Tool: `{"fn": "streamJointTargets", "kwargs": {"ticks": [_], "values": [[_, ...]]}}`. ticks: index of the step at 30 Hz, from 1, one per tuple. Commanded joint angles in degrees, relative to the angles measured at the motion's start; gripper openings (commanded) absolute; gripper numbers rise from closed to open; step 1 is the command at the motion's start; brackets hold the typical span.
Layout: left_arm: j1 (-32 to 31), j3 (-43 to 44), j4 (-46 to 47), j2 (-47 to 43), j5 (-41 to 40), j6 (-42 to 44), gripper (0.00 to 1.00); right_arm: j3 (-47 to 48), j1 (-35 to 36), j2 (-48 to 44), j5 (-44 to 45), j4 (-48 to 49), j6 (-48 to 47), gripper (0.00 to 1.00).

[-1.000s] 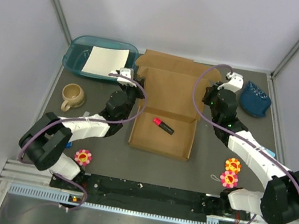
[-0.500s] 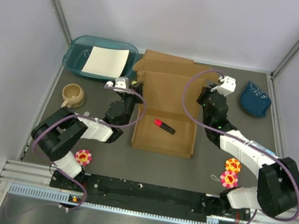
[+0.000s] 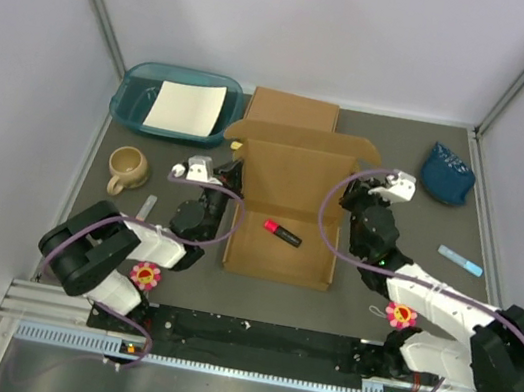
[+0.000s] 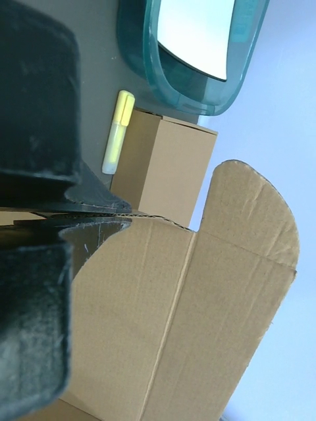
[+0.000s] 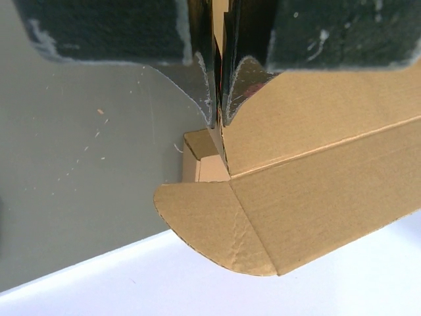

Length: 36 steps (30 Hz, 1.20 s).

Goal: Fold the paper box

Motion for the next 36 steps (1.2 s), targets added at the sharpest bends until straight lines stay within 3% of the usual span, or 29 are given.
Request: {"fn": "streamJointTargets", "kwargs": {"ticks": [1,23,27,33,35,36], "values": [[-4.44,-5.95,10.3,-0.28,1.46,-1.26,0.0,-6.85,5.33,-1.2,-0.25,-7.48,4.99,0.0],[-19.56,-21.69,13.74,-8.71,-8.04,-1.88,0.0,-15.65,22.04,-13.77,12.68,-26.97,17.03,0.01],[-20.88,-23.62,9.54,-11.96,-9.44,-0.74,0.01,-12.23,22.21,-16.23,10.66,-38.2,18.08,0.32],[-21.32,-24.42,0.57,-19.33,-10.5,0.67,0.02,-9.32,22.48,-27.2,8.81,-50.09,17.65,0.52],[-21.49,-23.98,-7.76,-22.24,-10.94,-0.46,0.03,-9.32,22.48,-32.81,7.06,-52.21,15.81,0.57],[-21.41,-23.63,-10.93,-24.86,-11.29,-2.12,0.03,-9.32,22.57,-34.59,6.27,-52.73,15.1,0.71]]}}
